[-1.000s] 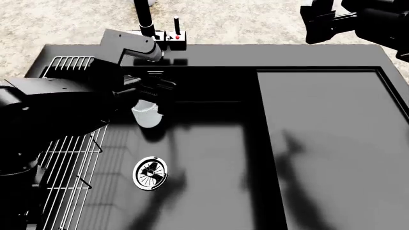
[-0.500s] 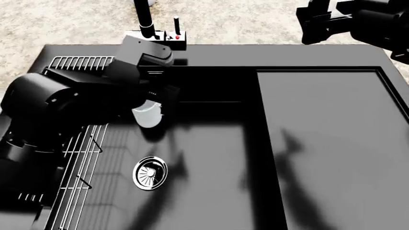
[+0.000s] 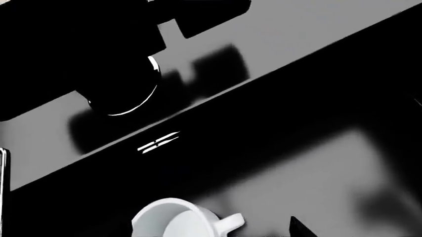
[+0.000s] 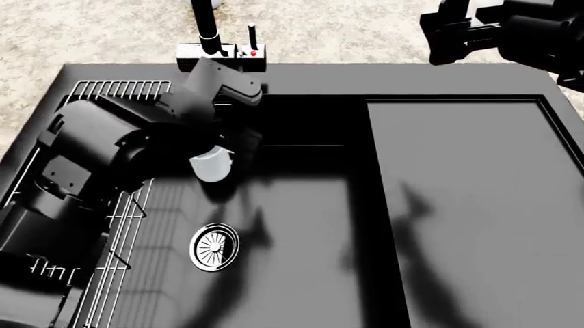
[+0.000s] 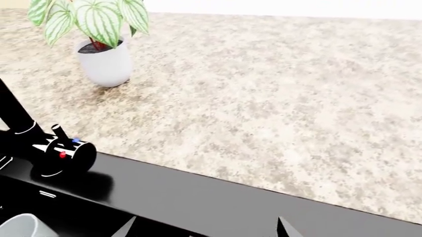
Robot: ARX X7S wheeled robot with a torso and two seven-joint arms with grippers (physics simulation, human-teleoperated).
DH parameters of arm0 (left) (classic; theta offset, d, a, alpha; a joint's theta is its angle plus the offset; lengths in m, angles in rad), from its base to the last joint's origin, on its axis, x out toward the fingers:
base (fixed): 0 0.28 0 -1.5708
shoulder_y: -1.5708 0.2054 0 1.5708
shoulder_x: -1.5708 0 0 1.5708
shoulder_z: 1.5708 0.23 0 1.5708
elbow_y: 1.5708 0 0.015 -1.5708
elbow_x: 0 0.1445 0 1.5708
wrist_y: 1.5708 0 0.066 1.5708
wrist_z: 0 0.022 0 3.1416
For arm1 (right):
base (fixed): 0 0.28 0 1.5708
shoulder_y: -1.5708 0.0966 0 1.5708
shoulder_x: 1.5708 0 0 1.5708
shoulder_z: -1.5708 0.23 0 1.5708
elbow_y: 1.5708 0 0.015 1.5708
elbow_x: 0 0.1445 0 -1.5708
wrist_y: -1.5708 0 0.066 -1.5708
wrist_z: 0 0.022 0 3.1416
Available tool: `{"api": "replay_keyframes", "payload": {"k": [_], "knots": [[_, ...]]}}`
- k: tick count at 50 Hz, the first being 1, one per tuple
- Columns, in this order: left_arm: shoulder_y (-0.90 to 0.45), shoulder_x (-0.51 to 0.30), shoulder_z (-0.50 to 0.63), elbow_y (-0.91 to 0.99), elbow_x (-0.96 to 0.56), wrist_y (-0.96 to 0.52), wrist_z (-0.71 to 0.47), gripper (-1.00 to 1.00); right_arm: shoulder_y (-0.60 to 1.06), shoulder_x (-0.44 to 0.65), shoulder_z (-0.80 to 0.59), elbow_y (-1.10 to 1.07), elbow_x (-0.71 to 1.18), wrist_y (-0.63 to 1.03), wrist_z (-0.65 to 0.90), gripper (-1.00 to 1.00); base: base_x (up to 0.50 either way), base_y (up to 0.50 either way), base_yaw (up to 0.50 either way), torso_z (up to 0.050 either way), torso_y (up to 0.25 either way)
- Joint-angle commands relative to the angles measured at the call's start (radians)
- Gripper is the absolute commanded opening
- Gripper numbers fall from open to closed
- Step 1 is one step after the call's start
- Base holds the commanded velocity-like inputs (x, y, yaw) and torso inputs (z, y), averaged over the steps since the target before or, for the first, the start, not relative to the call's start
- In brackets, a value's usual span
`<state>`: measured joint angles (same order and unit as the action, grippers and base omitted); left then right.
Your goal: Pick the cup and bowl from the sink and place them on the counter for drying.
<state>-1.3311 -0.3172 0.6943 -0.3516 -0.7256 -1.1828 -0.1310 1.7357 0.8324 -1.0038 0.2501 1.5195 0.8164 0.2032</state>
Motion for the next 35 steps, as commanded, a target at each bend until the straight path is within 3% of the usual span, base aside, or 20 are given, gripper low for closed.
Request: {"api": "replay_keyframes", "payload": {"k": [1,26,31,35], "knots": [[-0.004,0.001,0.047,-0.062,0.038,0.037,0.025,1.0,0.0,-0.002,0.003,0.005,0.008,0.007,-0.006,1.0,0.0,0.0,0.0,0.0,0.0],[-0.023,0.04,0.121,-0.2,0.11,0.127,0.062,1.0,0.0,-0.006,0.011,0.018,0.033,0.024,0.001,1.0,0.0,0.0,0.0,0.0,0.0],[-0.03,0.044,0.198,-0.195,0.154,0.171,0.111,1.0,-0.001,-0.006,0.013,0.02,0.037,0.026,0.003,1.0,0.0,0.0,0.0,0.0,0.0],[-0.033,0.04,0.198,-0.189,0.152,0.173,0.117,1.0,-0.002,-0.007,0.015,0.023,0.043,0.028,0.006,1.0,0.0,0.0,0.0,0.0,0.0]]}}
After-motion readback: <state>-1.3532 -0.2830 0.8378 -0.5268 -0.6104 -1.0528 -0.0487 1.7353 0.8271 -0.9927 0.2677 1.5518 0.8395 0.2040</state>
